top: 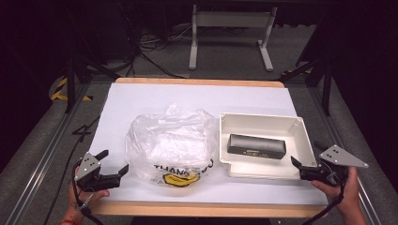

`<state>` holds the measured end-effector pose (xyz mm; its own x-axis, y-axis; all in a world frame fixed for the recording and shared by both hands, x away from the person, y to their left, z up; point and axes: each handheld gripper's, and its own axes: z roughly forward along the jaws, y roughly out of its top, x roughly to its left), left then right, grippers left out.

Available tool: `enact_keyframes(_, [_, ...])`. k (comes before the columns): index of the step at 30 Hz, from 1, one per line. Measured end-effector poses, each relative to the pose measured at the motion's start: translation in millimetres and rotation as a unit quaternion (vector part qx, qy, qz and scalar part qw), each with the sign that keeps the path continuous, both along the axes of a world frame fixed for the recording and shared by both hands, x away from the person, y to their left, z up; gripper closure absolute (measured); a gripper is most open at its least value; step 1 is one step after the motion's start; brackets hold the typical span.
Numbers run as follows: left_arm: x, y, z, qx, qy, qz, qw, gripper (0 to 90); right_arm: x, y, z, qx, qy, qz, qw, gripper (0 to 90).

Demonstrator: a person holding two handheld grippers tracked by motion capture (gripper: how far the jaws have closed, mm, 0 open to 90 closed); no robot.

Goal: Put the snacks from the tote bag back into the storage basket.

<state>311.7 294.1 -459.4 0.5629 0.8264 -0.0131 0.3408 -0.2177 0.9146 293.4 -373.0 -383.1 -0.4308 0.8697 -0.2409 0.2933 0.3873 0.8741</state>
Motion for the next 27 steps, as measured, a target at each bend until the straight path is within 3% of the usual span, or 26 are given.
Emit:
enact_keyframes(9, [-0.2,0.2,0.1,0.000,0.001,0.001,1.0000,6.5,-7.1,-3.8,-14.5,0.021,-0.006,-0.009,0.9997,6.8])
enact_keyframes(11, [-0.1,0.3,0.1,0.000,0.001,0.000,1.0000,6.5,-8.1,-4.8,-18.6,0.019,-0.009,-0.017,0.9996,5.8])
enact_keyframes(18, [-0.2,0.0,0.0,0.000,-0.001,0.000,1.0000,6.5,-12.2,-17.9,-32.7,0.051,-0.010,-0.050,0.9974,4.5])
enact_keyframes(21, [0.0,-0.3,-0.1,0.001,0.000,0.002,1.0000,6.5,-14.2,-23.2,-39.8,0.066,-0.008,-0.051,0.9965,4.7])
enact_keyframes(27, [1.1,-0.2,-0.2,0.001,0.005,0.004,1.0000,6.5,-15.7,-27.7,-52.7,0.074,-0.003,-0.050,0.9960,4.8])
